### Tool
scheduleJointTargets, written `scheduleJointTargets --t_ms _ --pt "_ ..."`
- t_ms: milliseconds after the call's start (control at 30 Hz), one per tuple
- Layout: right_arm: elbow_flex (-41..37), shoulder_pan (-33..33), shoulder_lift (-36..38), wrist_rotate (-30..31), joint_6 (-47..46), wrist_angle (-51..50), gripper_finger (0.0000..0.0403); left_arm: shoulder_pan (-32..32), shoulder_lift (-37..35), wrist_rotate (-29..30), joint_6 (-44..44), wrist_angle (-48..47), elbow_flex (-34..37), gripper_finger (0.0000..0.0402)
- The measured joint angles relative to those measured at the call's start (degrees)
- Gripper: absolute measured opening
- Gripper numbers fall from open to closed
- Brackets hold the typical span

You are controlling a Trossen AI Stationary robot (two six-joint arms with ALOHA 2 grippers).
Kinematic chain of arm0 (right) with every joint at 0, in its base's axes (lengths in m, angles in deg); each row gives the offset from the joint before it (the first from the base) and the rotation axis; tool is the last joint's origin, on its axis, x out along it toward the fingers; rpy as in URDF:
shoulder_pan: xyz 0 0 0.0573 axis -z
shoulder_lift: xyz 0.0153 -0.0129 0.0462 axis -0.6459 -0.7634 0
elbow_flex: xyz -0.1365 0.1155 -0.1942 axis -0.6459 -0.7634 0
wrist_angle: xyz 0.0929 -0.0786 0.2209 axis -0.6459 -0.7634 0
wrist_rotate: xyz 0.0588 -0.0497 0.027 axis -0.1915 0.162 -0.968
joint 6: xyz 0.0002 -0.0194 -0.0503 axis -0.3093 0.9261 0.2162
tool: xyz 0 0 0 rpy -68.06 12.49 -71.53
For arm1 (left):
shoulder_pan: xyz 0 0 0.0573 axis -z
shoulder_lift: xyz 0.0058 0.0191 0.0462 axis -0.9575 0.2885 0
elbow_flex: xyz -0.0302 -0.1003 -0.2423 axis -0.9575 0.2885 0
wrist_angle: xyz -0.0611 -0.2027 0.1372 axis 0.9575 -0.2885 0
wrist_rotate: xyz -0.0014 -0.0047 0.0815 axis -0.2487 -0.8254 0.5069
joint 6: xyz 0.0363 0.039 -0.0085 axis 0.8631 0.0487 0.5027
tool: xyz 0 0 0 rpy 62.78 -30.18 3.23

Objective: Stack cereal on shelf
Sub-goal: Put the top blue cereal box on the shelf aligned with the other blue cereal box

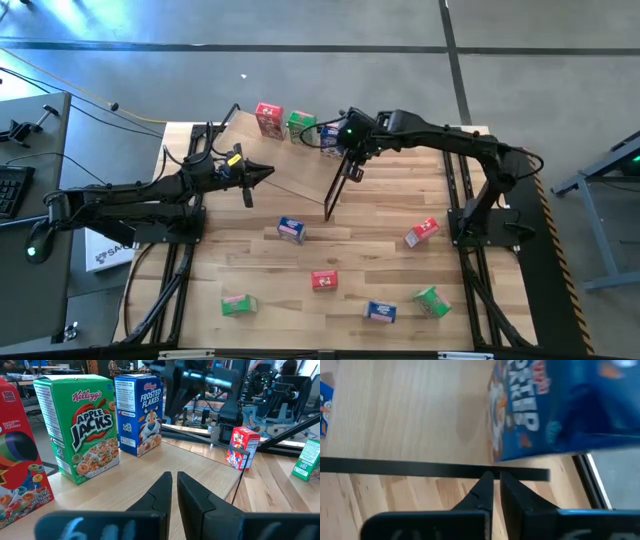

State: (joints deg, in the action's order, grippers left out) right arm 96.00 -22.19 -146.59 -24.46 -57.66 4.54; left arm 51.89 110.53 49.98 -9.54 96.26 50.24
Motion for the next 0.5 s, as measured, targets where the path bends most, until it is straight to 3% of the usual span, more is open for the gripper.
scheduleJointTargets --t_ms 133,333,400,500 --pt "-0.18 -0.24 0.07 0.75 1.12 0.08 0.0002 0.00 0.00 0.00 0.00 0.02 0.00 0.0019" --pt "3.04 -3.21 6.11 8.38 5.12 -2.11 0.0000 0.02 0.32 -0.01 -0.33 0.33 0.00 0.0019" --pt "-0.02 -3.78 10.15 8.72 5.87 1.17 0.0000 0.02 0.56 -0.02 -0.39 0.53 0.00 0.0019" --pt "-11.60 -3.91 17.97 6.60 7.20 12.27 0.0000 0.02 1.18 -0.11 -0.39 1.37 0.00 0.0019"
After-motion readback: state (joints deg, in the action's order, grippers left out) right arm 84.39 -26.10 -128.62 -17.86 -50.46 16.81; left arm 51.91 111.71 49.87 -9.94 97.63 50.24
